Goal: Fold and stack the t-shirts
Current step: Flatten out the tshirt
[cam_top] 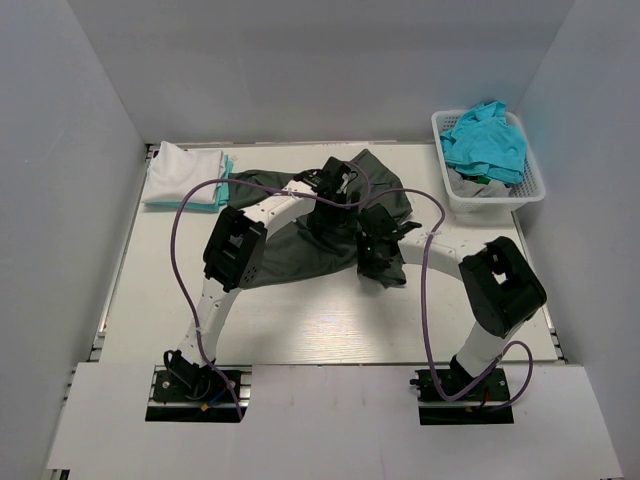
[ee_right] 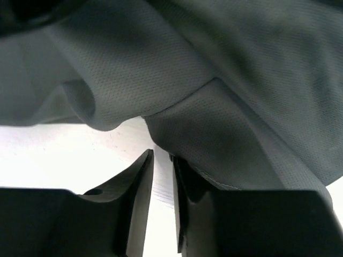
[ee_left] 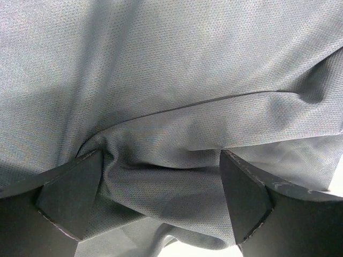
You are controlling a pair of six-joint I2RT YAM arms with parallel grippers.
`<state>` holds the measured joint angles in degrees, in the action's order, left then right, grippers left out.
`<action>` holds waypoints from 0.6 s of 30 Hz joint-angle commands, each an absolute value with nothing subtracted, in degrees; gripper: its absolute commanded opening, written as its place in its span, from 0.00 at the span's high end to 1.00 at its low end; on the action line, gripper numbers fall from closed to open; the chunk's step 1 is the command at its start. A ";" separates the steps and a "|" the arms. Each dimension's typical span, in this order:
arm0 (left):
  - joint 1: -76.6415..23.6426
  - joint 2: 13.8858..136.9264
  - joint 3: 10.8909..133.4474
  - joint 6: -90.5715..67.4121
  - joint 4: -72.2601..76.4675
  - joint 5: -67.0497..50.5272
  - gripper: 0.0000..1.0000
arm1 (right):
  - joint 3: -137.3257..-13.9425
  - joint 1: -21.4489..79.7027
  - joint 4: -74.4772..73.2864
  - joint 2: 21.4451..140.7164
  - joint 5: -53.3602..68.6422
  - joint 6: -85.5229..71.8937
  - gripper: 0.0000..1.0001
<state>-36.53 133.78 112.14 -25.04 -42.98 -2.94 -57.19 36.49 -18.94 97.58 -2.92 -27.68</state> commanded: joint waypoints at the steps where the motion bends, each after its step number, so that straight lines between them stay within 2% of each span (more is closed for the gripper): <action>1: -36.39 136.14 111.09 -25.75 -43.42 -2.90 0.00 | -58.01 36.21 -18.19 96.50 -6.93 -31.28 0.76; 4: -36.39 136.14 110.39 -26.28 -42.89 -2.90 0.00 | -59.24 36.30 -20.82 98.34 -8.96 -32.43 0.86; 6: -36.39 136.14 110.39 -26.28 -42.89 -2.90 0.00 | -59.33 36.38 -21.18 98.79 -8.88 -32.43 0.98; 7: -36.39 136.14 110.39 -26.28 -42.89 -2.90 0.00 | -59.24 36.39 -21.36 98.79 -9.05 -32.00 1.00; 12: -36.39 136.66 110.92 -26.28 -42.89 -1.68 0.00 | -60.64 37.00 -26.97 96.86 -8.18 -28.48 1.00; 18: -36.39 137.98 111.71 -26.89 -44.21 0.70 0.00 | -55.73 38.41 -32.77 89.57 -4.84 -25.31 1.00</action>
